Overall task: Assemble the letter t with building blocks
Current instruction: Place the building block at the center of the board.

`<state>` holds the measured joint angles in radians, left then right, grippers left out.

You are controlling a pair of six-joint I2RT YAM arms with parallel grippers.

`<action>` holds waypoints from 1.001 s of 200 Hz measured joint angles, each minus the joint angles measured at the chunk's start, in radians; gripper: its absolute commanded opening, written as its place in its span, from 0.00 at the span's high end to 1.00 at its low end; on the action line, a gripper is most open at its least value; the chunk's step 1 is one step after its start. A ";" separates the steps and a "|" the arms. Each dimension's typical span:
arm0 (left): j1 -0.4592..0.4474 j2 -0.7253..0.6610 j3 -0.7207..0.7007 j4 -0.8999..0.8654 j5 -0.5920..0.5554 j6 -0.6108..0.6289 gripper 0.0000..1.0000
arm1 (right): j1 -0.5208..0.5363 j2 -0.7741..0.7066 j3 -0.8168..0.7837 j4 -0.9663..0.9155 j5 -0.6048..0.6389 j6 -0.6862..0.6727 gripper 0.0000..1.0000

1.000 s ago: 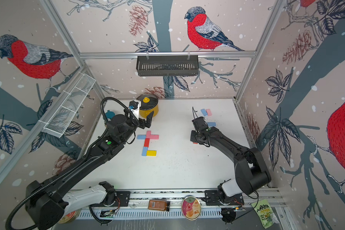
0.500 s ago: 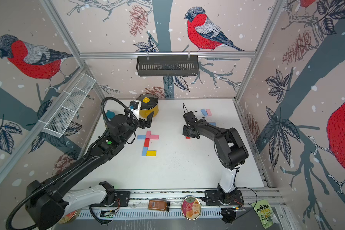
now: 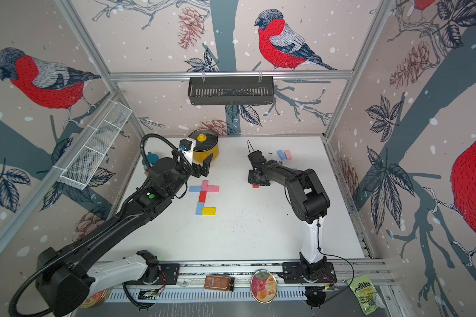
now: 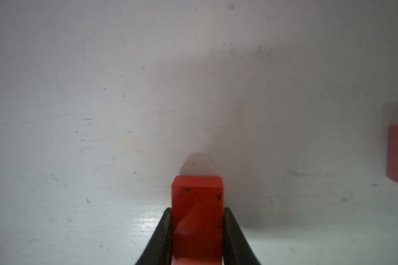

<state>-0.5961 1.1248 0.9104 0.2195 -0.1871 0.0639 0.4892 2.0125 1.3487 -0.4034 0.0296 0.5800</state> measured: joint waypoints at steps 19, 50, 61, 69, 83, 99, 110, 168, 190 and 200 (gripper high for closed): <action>0.000 0.001 0.000 0.000 0.000 0.002 0.03 | 0.000 0.016 0.021 0.000 0.000 0.001 0.81; 0.000 0.001 0.000 0.000 0.000 0.003 0.03 | 0.001 0.037 0.049 0.000 0.000 0.016 0.76; 0.000 0.001 0.000 0.000 0.000 0.003 0.02 | 0.001 0.042 0.056 0.000 0.000 0.019 0.70; 0.000 0.001 0.000 0.000 0.000 0.003 0.02 | 0.001 0.045 0.060 0.000 -0.001 0.019 0.64; 0.000 0.002 0.000 0.000 0.000 0.003 0.02 | 0.001 0.050 0.062 0.002 -0.004 0.023 0.55; 0.000 0.003 0.000 0.000 0.000 0.003 0.02 | 0.002 0.051 0.065 0.016 -0.012 0.024 0.48; 0.000 0.004 0.000 0.000 0.000 0.003 0.03 | 0.003 0.051 0.066 0.019 -0.019 0.027 0.39; 0.000 0.002 0.001 0.000 -0.001 0.006 0.02 | 0.003 -0.022 0.041 0.023 -0.048 0.022 0.01; 0.000 -0.002 0.002 -0.005 -0.010 0.013 0.02 | 0.000 -0.098 0.027 0.023 -0.022 0.018 0.01; 0.000 -0.011 0.001 -0.008 -0.023 0.014 0.02 | -0.001 -0.127 0.024 0.021 -0.008 0.009 0.01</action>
<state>-0.5961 1.1137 0.9112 0.2115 -0.2096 0.0776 0.4885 1.8858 1.3731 -0.3820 0.0212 0.5892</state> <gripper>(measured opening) 0.975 0.986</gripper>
